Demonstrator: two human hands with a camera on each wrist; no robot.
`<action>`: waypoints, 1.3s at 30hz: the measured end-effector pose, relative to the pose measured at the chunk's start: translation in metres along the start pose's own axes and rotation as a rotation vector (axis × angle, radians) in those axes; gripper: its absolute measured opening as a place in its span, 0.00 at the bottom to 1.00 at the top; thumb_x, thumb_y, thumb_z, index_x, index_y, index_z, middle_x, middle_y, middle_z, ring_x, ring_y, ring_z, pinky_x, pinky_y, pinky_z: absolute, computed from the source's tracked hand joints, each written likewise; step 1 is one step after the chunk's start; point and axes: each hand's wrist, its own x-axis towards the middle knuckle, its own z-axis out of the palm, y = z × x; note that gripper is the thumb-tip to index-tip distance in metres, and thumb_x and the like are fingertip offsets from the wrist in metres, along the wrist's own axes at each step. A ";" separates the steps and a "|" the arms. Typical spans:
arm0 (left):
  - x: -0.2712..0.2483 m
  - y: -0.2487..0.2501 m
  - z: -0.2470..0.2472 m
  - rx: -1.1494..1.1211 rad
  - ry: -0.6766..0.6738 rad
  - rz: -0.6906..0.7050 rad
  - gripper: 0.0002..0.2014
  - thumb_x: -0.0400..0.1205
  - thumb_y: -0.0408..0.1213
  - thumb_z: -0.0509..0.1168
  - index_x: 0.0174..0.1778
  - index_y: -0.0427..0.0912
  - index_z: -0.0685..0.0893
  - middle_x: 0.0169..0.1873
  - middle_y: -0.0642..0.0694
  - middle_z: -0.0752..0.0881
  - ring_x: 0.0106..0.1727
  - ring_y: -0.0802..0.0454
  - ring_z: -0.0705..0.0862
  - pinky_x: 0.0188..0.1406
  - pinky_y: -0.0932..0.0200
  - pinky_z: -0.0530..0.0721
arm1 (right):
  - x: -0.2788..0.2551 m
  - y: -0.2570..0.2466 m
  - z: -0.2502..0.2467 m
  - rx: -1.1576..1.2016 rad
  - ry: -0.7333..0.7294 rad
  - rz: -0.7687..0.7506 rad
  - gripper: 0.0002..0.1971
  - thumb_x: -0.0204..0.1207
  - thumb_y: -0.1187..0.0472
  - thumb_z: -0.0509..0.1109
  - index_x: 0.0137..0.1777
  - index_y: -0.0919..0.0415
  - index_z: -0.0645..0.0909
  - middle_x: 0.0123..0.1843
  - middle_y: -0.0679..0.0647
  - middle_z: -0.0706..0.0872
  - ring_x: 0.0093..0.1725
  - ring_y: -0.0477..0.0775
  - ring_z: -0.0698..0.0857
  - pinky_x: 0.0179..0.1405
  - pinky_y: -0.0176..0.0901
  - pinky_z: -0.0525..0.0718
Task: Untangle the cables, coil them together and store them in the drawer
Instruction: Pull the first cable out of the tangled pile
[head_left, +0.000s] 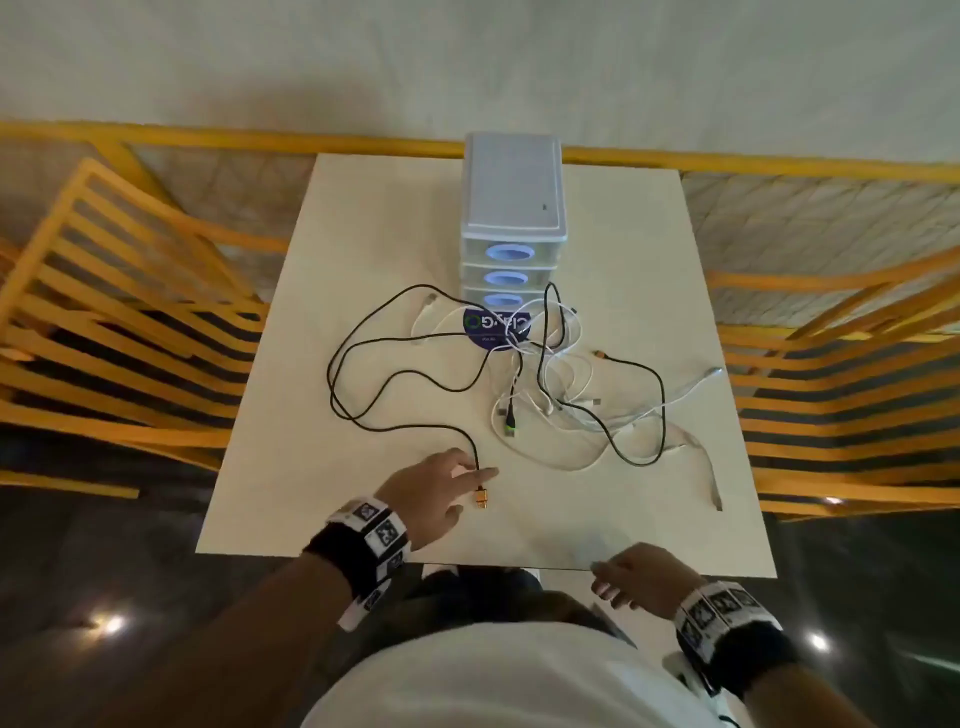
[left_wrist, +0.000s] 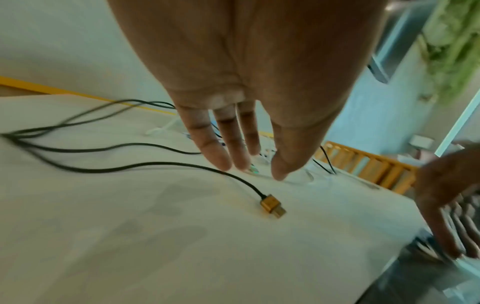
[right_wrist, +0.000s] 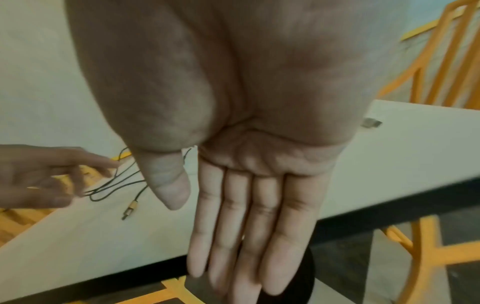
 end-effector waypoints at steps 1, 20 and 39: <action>0.009 0.002 0.004 0.070 -0.033 0.055 0.36 0.85 0.38 0.65 0.88 0.61 0.60 0.81 0.50 0.67 0.72 0.49 0.75 0.64 0.51 0.82 | 0.004 -0.001 -0.001 -0.022 -0.011 -0.029 0.19 0.86 0.49 0.66 0.46 0.60 0.94 0.45 0.52 0.95 0.40 0.46 0.92 0.35 0.27 0.82; 0.034 0.023 -0.029 -0.156 0.387 0.137 0.09 0.84 0.55 0.68 0.51 0.54 0.86 0.43 0.58 0.88 0.44 0.59 0.86 0.42 0.58 0.85 | -0.031 -0.078 -0.055 0.010 0.212 -0.478 0.10 0.84 0.53 0.71 0.58 0.34 0.85 0.54 0.37 0.91 0.51 0.35 0.89 0.50 0.28 0.79; 0.012 0.061 -0.186 -1.144 0.812 0.081 0.11 0.91 0.41 0.61 0.54 0.48 0.90 0.55 0.40 0.93 0.37 0.46 0.81 0.52 0.50 0.84 | -0.061 -0.256 -0.070 0.553 0.033 -0.967 0.18 0.93 0.54 0.54 0.41 0.60 0.72 0.26 0.50 0.60 0.23 0.47 0.59 0.23 0.39 0.62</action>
